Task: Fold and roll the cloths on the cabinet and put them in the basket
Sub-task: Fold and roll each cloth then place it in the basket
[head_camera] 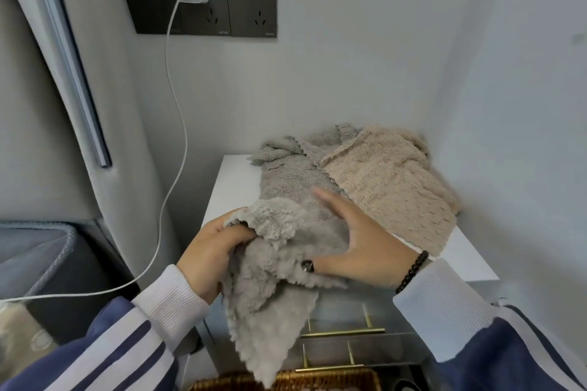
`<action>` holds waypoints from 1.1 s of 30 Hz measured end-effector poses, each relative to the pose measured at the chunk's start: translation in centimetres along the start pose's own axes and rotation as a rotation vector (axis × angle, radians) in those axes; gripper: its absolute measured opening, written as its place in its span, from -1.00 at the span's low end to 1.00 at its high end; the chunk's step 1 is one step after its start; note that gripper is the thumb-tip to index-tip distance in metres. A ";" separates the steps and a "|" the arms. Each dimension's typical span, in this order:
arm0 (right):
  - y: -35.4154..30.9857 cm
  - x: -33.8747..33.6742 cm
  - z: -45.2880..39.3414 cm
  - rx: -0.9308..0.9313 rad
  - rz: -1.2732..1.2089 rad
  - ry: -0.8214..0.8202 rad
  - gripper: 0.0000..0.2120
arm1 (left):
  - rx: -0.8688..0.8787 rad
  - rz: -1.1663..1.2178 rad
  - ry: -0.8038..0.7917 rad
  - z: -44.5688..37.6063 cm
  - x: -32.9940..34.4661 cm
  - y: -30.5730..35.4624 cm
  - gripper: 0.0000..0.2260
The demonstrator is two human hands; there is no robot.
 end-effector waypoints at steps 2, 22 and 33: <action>-0.7 2.1 -0.2 -0.031 -0.090 -0.075 -0.23 | -0.004 -0.041 -0.034 0.2 -0.1 -0.2 -0.88; -0.1 5.5 -0.3 0.021 -0.309 0.001 -0.56 | -0.005 0.052 0.141 1.6 -2.8 1.0 -0.82; 11.1 -1.0 -5.3 0.455 0.636 -0.107 -0.33 | -0.051 -0.001 0.343 -0.8 -5.5 2.3 -0.69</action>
Point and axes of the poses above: each hand's wrist, its own z-axis away from the middle knuckle, its own x-axis out of the palm, y = z × x, the point moved 9 cm from there along -z, towards the middle knuckle, and after that the axes turned 12 degrees about -x, right-handed, at the moved point
